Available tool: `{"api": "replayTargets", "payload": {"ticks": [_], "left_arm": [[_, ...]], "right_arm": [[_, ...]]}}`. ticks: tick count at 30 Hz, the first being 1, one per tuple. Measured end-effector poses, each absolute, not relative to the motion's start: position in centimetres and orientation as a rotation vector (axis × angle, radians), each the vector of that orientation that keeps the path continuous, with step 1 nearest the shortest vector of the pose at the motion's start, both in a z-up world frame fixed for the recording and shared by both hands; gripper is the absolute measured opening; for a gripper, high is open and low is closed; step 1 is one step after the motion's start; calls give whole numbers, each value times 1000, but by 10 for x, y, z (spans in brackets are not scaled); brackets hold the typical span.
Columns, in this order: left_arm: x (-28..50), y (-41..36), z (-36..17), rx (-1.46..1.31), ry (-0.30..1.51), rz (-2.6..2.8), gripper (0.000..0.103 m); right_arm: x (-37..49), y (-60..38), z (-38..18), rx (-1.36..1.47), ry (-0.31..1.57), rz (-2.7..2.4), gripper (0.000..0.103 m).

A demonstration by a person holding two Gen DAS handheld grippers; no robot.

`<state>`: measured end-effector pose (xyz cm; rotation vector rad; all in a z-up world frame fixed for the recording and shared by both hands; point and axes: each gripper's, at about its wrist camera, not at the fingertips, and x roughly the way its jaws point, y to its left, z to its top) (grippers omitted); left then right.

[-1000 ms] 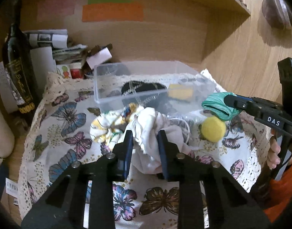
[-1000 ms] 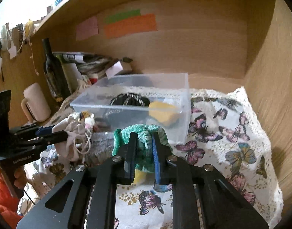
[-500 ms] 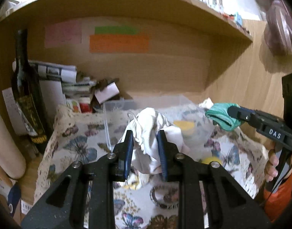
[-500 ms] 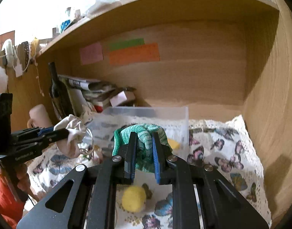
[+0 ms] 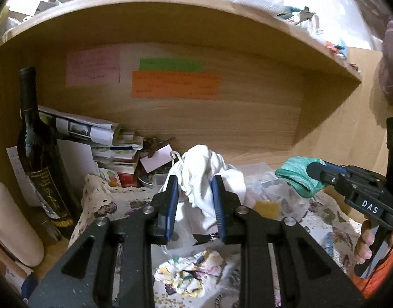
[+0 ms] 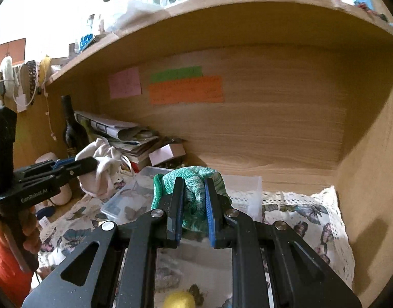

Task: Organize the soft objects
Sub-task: 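Carry the bag and cloth into the clear box and open both tools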

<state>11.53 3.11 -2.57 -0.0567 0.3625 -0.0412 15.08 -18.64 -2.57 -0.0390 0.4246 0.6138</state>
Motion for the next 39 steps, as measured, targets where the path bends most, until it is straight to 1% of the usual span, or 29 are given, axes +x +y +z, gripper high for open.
{"api": "replayTargets", "payload": {"ticks": [7,20,26,28,32,34,37,39], "left_arm": [[151,41,-45,-71,457,-25,25],[184,37,-82,-54,588,-21,25],[194,33,-95,-67,669,-47,25],[195,32,-98,-65,685,-49,26],[191,28,-96,-50,678,-41,30],[189,28,-95,-49,677,-37,33],[185,29,-92,-59,673,-39,40],[182,30,-89,-64,665,-43,48]], "right_arm": [[174,-168,-38,-95,491,625,14],[201,-149,-74,-162,628,623,14],[199,-137,-84,-249,633,601,15],[199,-134,-87,-269,640,597,17],[202,-131,-91,-272,669,605,18],[204,-131,-93,-265,686,614,20],[204,-132,-92,-257,697,616,29],[202,-135,-89,-243,690,622,43]]}}
